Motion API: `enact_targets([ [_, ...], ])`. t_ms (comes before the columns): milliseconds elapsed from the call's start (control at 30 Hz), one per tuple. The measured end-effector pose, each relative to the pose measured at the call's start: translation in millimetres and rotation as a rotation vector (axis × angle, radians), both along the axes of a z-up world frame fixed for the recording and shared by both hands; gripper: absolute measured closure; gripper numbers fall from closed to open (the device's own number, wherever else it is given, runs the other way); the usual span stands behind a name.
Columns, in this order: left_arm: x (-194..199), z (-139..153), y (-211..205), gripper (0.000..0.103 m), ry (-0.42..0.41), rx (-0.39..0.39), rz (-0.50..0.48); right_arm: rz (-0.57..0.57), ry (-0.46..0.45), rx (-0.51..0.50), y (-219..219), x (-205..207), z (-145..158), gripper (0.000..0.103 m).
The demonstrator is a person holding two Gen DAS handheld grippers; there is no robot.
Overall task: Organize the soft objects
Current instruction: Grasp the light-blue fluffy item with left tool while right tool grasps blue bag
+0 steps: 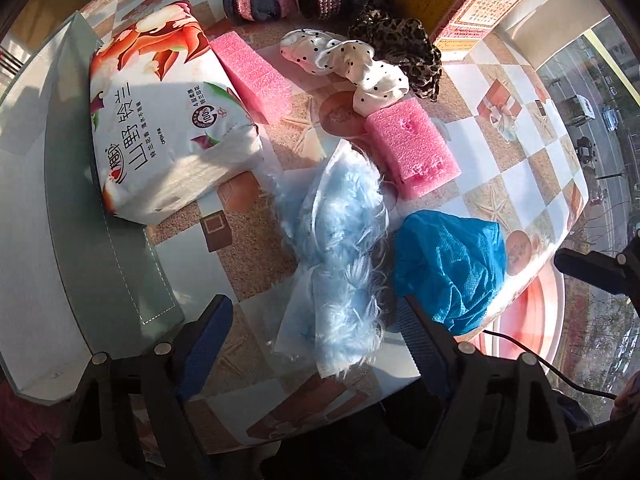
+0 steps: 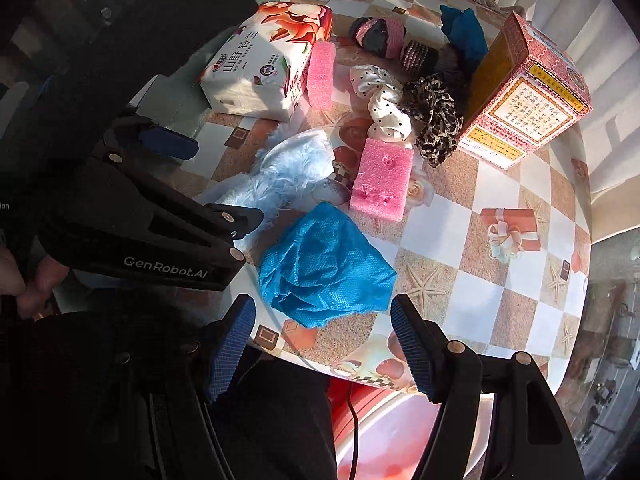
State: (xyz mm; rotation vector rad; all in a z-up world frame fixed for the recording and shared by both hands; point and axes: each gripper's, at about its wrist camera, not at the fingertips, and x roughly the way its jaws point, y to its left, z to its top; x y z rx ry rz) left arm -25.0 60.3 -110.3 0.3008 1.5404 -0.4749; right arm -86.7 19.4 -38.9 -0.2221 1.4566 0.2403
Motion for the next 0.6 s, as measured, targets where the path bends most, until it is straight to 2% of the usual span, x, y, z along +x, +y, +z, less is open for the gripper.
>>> enact_targets([
  [200, -1.9, -12.4, -13.7, 0.018, 0.003, 0.022, -0.018, 0.028, 0.01, -0.033, 1.5, -2.9, -10.8, 0.031],
  [600, 7.0, -30.3, -12.0, 0.019, 0.021, 0.056, 0.005, 0.06, 0.05, 0.014, 3.1, 12.1, -35.8, 0.031],
])
